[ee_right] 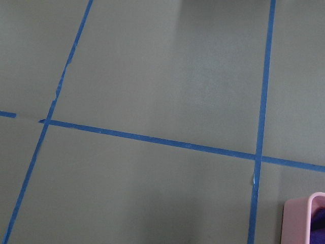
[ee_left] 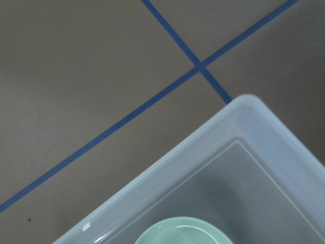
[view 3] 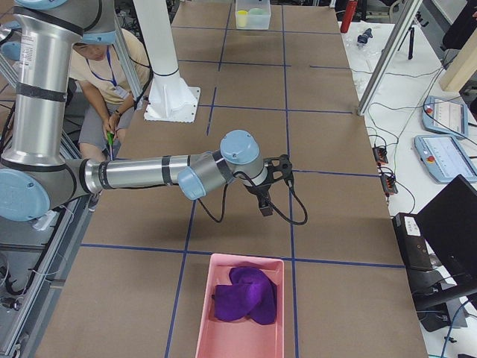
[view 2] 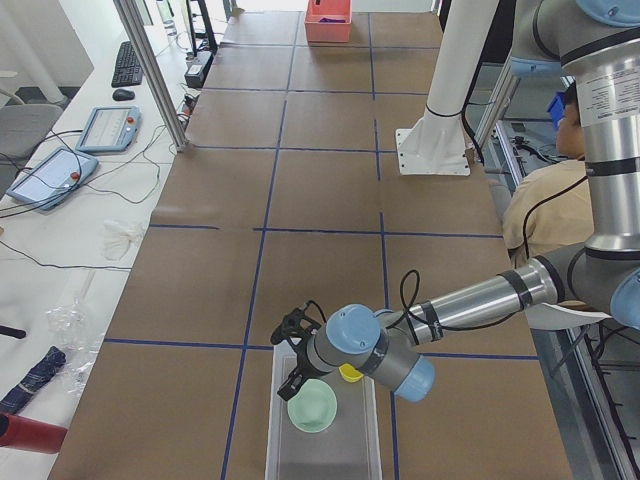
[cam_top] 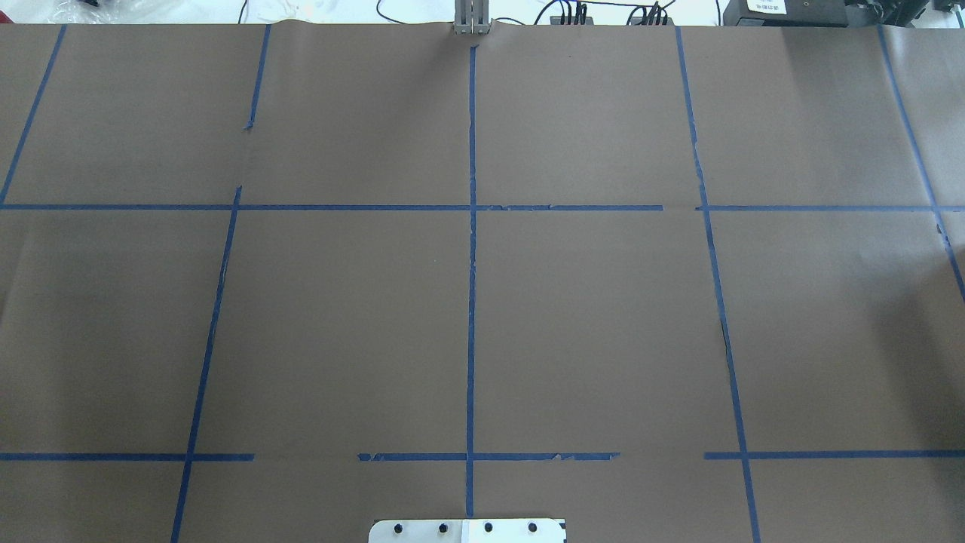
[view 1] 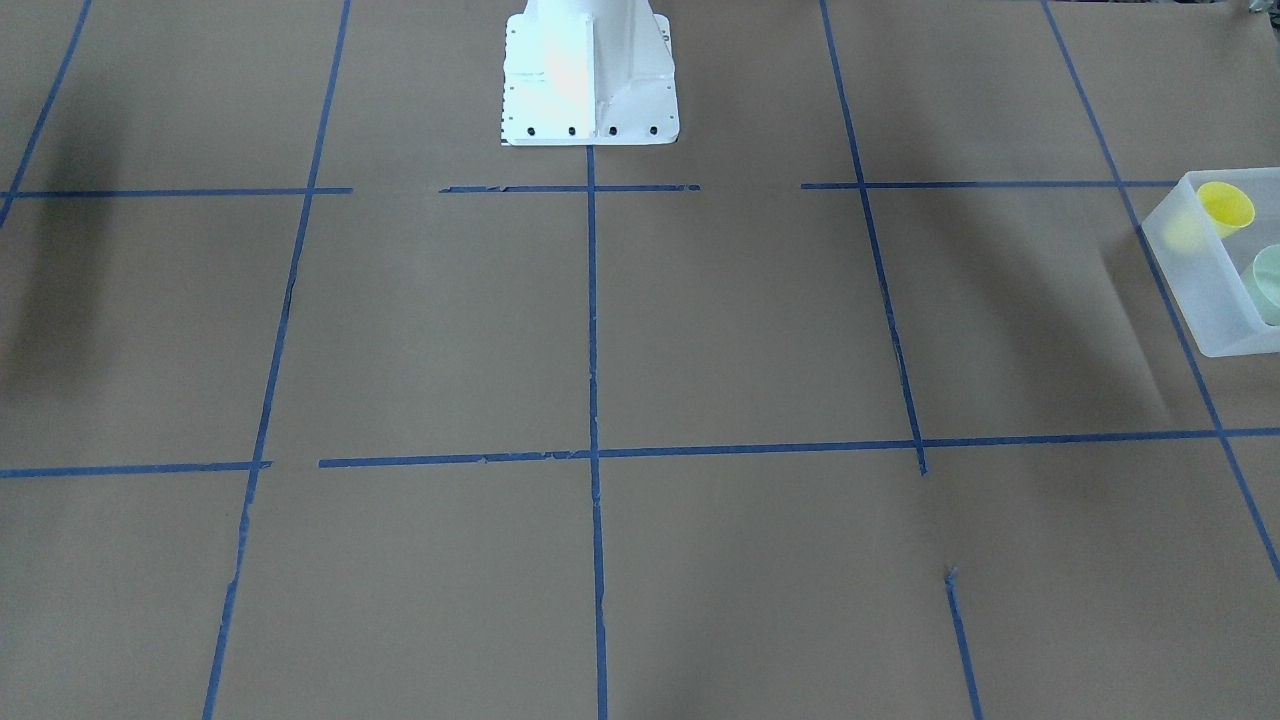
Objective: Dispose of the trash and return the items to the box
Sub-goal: 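Lower the green bowl into the clear bin and open the left gripper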
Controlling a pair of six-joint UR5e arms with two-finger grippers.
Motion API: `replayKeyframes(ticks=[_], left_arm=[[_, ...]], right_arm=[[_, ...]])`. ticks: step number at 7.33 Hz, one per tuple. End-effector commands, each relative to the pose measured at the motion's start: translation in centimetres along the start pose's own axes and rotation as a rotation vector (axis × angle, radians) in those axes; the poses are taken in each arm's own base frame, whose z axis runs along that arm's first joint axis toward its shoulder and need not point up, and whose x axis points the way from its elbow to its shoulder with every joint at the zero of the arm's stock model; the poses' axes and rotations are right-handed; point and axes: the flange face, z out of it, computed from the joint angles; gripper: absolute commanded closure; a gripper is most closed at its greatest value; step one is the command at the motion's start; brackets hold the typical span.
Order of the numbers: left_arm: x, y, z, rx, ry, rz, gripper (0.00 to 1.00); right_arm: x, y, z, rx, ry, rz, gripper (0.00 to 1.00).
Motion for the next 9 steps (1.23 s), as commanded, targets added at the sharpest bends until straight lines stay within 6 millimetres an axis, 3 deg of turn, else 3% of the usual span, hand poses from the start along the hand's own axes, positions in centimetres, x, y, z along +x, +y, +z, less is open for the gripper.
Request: replayKeyframes(ticks=[1,2,3,4,5,7,8,9], left_arm=[[3.1,-8.4,-4.6,-0.096,0.023,-0.093,0.00],[3.5,-8.8,-5.5,-0.098,0.020,-0.095,0.00],[3.6,-7.2,-5.6,-0.108,0.028,-0.095,0.00],[3.7,-3.6,-5.1,-0.149,0.049,-0.132,0.00],[2.9,-1.8,-3.7,-0.244,0.075,-0.227,0.00],[4.1,-2.3,-4.4,-0.327,0.092,-0.287,0.00],[4.2,-4.9,-3.1,-0.398,0.108,-0.317,0.00],[4.4,-7.5,-3.6,-0.407,0.110,-0.322,0.00]], right_arm=[[0.3,0.6,0.6,-0.021,0.011,-0.016,0.00],[-0.5,1.5,3.3,-0.087,-0.001,-0.033,0.00],[-1.1,1.8,5.4,-0.149,0.059,-0.033,0.00],[-1.1,1.6,6.5,-0.217,0.110,0.007,0.00],[-1.3,1.0,6.3,-0.252,0.114,0.045,0.00],[-0.5,1.7,6.2,-0.272,0.121,0.076,0.00],[0.3,1.6,5.1,-0.248,0.124,0.064,0.00],[2.1,2.6,4.0,-0.244,0.120,-0.005,0.00]])
